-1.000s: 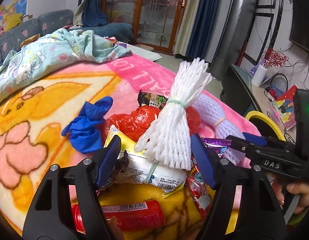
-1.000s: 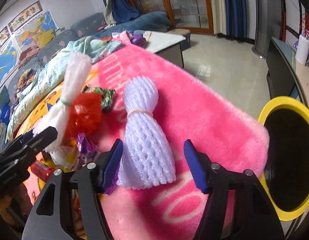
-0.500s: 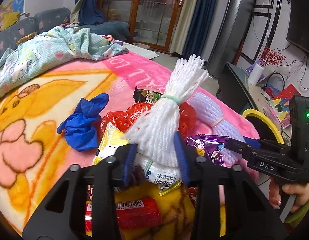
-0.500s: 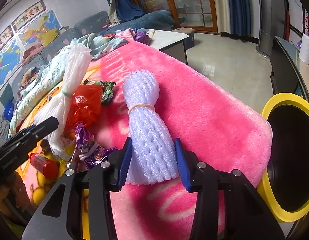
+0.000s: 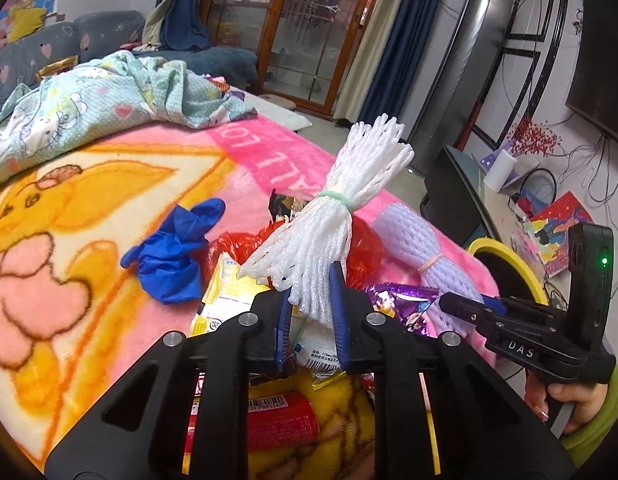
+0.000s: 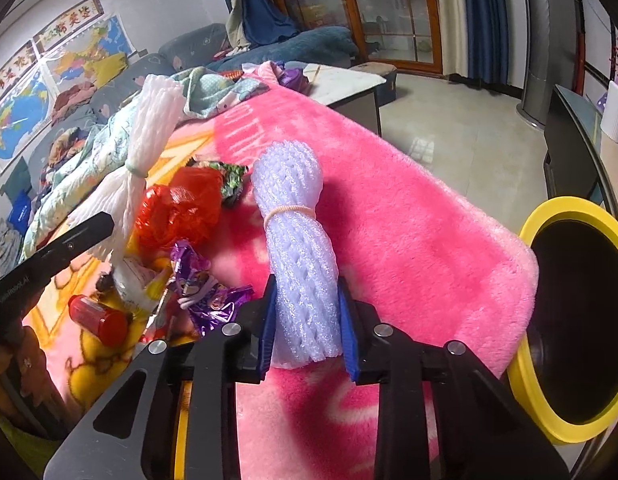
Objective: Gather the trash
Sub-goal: 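Grasp the white foam net with the left gripper while the right gripper grasps the lavender foam net, then carry both foam nets over the yellow bin with both grippers, then open both grippers to drop the foam nets into the bin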
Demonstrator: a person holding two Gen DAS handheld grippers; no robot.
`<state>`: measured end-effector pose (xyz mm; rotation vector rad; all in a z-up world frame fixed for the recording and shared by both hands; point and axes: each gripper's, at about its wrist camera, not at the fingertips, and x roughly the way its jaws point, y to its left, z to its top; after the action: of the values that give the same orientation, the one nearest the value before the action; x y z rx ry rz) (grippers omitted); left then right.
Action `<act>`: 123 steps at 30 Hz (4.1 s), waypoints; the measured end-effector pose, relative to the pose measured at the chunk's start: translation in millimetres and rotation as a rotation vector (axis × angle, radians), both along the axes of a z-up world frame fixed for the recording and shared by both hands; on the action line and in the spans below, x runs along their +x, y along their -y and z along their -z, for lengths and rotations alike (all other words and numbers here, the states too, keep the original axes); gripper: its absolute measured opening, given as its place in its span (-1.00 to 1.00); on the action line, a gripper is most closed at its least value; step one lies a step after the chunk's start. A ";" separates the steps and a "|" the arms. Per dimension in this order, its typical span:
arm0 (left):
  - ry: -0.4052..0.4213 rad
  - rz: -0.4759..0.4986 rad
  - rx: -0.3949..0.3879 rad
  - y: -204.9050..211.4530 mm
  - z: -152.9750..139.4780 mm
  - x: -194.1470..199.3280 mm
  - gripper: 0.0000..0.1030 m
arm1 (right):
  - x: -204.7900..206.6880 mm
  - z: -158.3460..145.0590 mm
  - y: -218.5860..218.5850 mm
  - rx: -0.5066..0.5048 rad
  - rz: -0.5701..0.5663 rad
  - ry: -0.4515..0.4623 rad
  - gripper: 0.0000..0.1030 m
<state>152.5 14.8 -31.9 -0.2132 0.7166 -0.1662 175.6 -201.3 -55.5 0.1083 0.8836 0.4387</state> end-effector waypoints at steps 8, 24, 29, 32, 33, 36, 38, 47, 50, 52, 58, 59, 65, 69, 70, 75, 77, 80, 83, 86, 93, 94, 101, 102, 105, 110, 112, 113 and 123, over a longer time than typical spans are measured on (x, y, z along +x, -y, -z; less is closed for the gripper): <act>0.033 0.018 -0.009 3.7 -13.0 -8.7 -0.76 | -9.1 -22.8 6.0 0.026 0.004 0.045 -0.49; 0.076 0.089 0.013 32.3 -31.0 -23.2 -0.76 | -22.9 -60.7 22.4 0.065 0.027 0.118 -0.49; 0.083 0.112 0.022 42.3 -32.8 -26.3 -0.76 | -22.7 -66.6 32.5 0.077 0.053 0.128 -0.49; 0.083 0.125 0.026 47.6 -32.1 -26.7 -0.77 | -21.0 -69.5 39.7 0.085 0.070 0.130 -0.49; 0.083 0.130 0.029 49.5 -31.9 -26.8 -0.77 | -20.6 -70.0 41.5 0.087 0.076 0.131 -0.49; 0.083 0.142 0.036 55.0 -31.7 -26.3 -0.76 | -20.2 -71.3 50.5 0.095 0.098 0.135 -0.49; 0.086 0.153 0.041 60.2 -32.2 -26.3 -0.76 | -19.5 -72.2 57.6 0.097 0.118 0.140 -0.49; 0.091 0.209 0.058 84.9 -31.6 -26.2 -0.76 | -14.9 -72.5 94.7 0.115 0.208 0.135 -0.49; 0.089 0.231 0.070 93.6 -30.2 -25.4 -0.76 | -14.6 -71.9 106.5 0.123 0.236 0.136 -0.49; 0.086 0.242 0.076 97.3 -28.8 -25.0 -0.76 | -14.4 -71.3 114.9 0.128 0.254 0.135 -0.49; 0.084 0.285 0.100 116.0 -26.0 -25.2 -0.76 | -14.7 -68.3 135.1 0.145 0.306 0.129 -0.49; 0.083 0.291 0.104 119.1 -25.0 -25.1 -0.76 | -14.2 -68.0 139.8 0.150 0.317 0.128 -0.49; 0.077 0.338 0.111 136.7 -21.7 -22.8 -0.76 | -15.0 -64.4 163.7 0.168 0.374 0.127 -0.49; 0.077 0.368 0.127 151.3 -19.7 -20.6 -0.76 | -15.9 -60.6 181.9 0.175 0.419 0.124 -0.49; 0.076 0.380 0.129 156.3 -18.9 -19.8 -0.76 | -16.2 -59.8 186.1 0.179 0.431 0.123 -0.49; 0.073 0.429 0.142 178.6 -15.3 -18.2 -0.76 | -19.0 -54.7 205.5 0.193 0.485 0.120 -0.49; 0.069 0.447 0.146 187.1 -13.5 -17.7 -0.76 | -19.4 -52.4 213.9 0.200 0.505 0.115 -0.49; 0.064 0.473 0.157 198.4 -11.2 -15.8 -0.76 | -19.8 -48.1 227.7 0.211 0.540 0.105 -0.49; 0.060 0.505 0.176 211.2 -8.2 -13.0 -0.76 | -20.3 -43.3 239.5 0.220 0.568 0.093 -0.49; 0.056 0.529 0.186 224.3 -5.7 -9.6 -0.76 | -20.9 -38.8 251.3 0.227 0.598 0.085 -0.49; 0.039 0.574 0.206 252.5 5.4 0.4 -0.76 | -21.0 -27.3 276.1 0.234 0.650 0.061 -0.48; 0.036 0.581 0.207 256.3 6.7 1.8 -0.76 | -20.5 -25.5 279.1 0.235 0.655 0.055 -0.48; -0.005 0.608 0.220 282.0 19.5 15.8 -0.75 | -19.4 -7.0 299.3 0.242 0.696 0.005 -0.48; -0.009 0.610 0.222 283.8 20.2 16.8 -0.75 | -19.1 -5.0 301.6 0.243 0.701 0.000 -0.47; -0.022 0.611 0.227 289.3 25.5 20.8 -0.75 | -18.5 1.1 309.6 0.244 0.717 -0.011 -0.47; -0.052 0.601 0.223 292.7 35.6 29.7 -0.75 | -17.9 10.0 316.0 0.246 0.731 -0.036 -0.47; -0.067 0.597 0.218 294.7 39.7 32.9 -0.75 | -17.1 13.1 317.2 0.249 0.732 -0.046 -0.46; -0.074 0.594 0.217 295.4 42.2 34.6 -0.75 | -16.8 13.6 317.3 0.250 0.733 -0.050 -0.46; -0.092 0.597 0.195 306.5 48.5 39.5 -0.33 | -13.7 22.8 320.2 0.254 0.744 -0.093 -0.22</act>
<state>192.0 -291.7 -80.4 0.1876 0.8684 -0.6553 161.8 -521.6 -78.3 0.6704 0.8097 -0.1565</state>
